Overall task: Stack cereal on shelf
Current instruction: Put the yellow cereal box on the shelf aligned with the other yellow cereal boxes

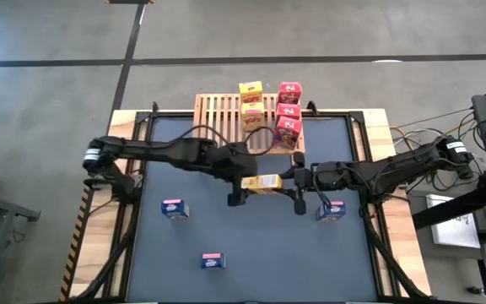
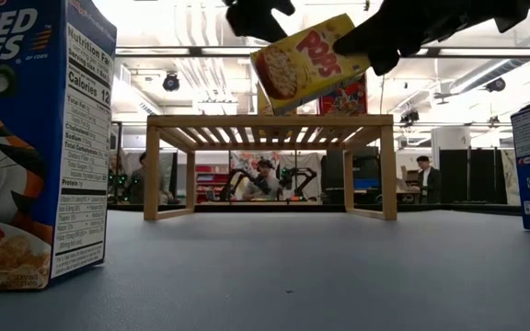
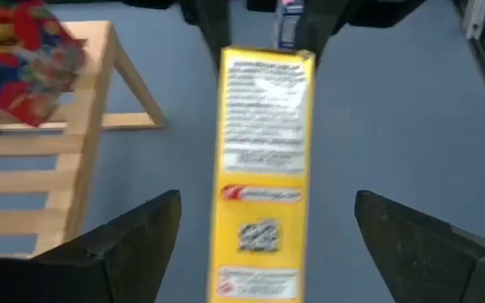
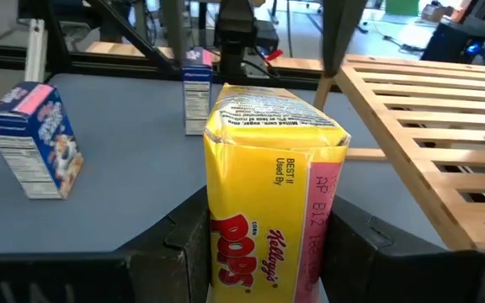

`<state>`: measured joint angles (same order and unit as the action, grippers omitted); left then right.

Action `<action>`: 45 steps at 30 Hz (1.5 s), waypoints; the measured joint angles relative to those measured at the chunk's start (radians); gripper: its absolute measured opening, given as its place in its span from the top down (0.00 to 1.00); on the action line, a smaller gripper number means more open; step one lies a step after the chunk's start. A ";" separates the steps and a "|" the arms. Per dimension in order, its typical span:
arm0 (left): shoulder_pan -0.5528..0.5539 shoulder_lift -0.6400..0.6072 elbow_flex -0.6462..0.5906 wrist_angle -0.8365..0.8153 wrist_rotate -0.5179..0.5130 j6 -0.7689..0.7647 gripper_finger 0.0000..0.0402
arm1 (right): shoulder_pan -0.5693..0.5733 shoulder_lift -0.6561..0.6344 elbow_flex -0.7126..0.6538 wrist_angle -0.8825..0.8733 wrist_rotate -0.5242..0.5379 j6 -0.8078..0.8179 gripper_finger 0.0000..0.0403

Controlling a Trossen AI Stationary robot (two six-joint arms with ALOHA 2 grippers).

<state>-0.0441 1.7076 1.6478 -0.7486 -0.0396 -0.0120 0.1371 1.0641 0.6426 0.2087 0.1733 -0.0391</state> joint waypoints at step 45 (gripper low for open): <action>0.027 0.151 0.150 -0.093 0.013 0.030 0.66 | 0.003 0.005 0.000 -0.018 0.001 0.021 0.58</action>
<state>-0.0174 1.8587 1.7973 -0.8417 -0.0261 0.0181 0.1398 1.0687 0.6430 0.1909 0.1745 -0.0181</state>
